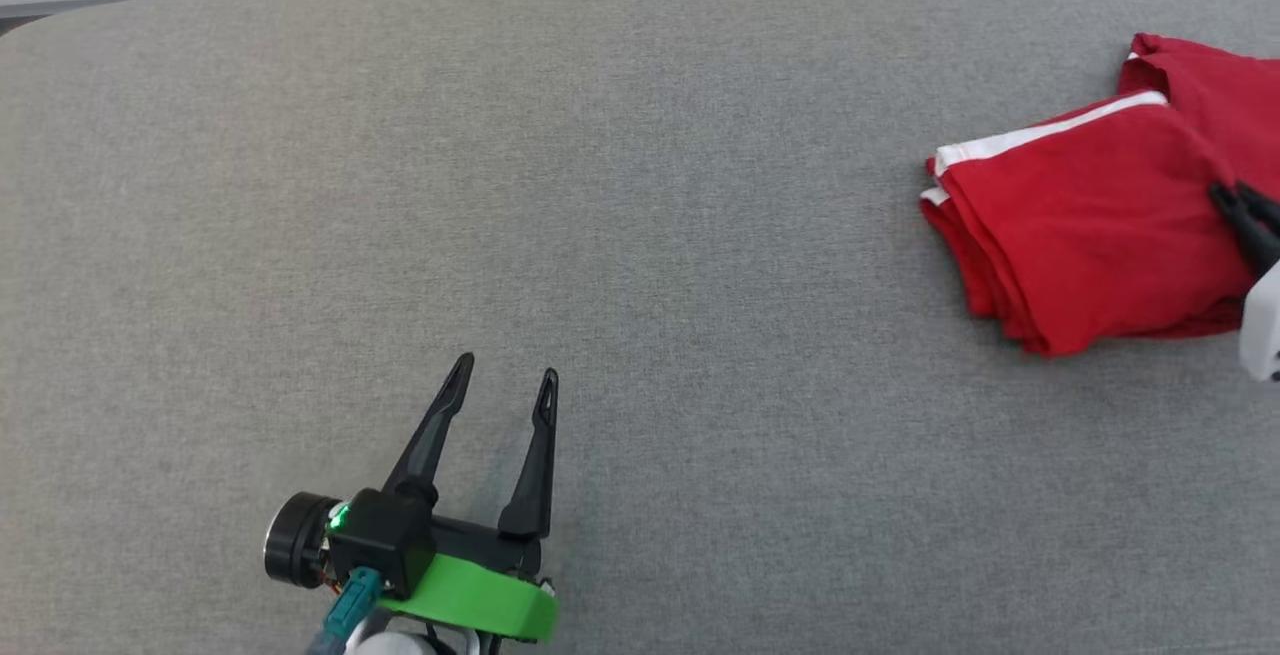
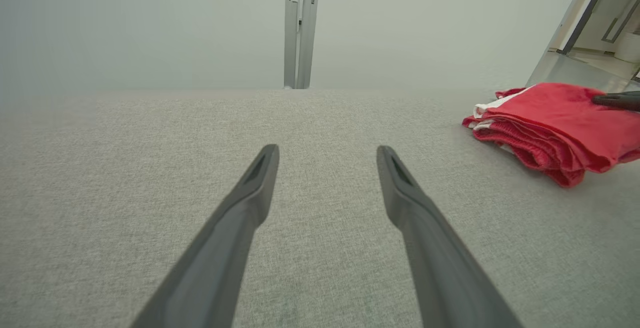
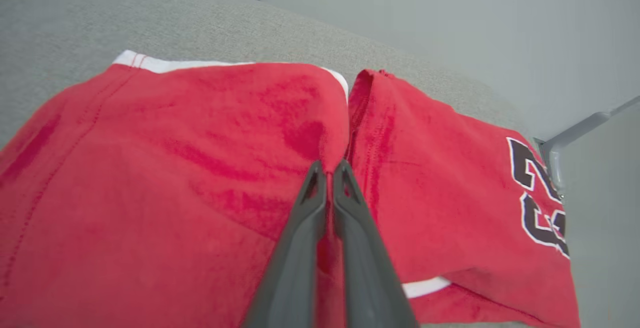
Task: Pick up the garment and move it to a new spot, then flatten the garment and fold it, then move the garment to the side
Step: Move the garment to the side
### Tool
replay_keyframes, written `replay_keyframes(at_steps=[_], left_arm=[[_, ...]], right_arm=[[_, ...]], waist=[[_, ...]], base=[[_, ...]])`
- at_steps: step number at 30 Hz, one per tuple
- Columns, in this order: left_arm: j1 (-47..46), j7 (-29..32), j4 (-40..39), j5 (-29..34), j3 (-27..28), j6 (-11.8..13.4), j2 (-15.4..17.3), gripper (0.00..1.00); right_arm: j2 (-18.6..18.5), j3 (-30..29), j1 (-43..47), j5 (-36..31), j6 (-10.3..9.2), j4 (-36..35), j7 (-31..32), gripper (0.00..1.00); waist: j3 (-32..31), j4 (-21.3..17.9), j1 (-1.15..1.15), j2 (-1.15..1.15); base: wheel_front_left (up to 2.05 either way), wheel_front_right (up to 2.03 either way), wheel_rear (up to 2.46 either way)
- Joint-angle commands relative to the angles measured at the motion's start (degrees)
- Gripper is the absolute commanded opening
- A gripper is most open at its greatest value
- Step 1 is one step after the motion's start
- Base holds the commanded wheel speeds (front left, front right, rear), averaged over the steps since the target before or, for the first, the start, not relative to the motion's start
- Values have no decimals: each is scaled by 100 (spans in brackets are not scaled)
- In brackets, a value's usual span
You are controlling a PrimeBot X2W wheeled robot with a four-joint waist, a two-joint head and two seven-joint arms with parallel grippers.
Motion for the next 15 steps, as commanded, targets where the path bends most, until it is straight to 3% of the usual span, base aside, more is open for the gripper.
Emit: replay_keyframes(at_steps=[1, 15], left_arm=[[-127, 0, -23, 26, 40, -5, 14, 100], [-420, 0, 2, 276, 126, -167, 14, 100]], right_arm=[[-126, -60, -191, -90, -10, 0, -82, 0], [-577, -722, -1132, -1099, -10, 488, -267, 0]], waist=[[167, -197, 0, 0], [660, -298, 0, 0]], base=[[0, 0, 0], [0, 0, 0]])
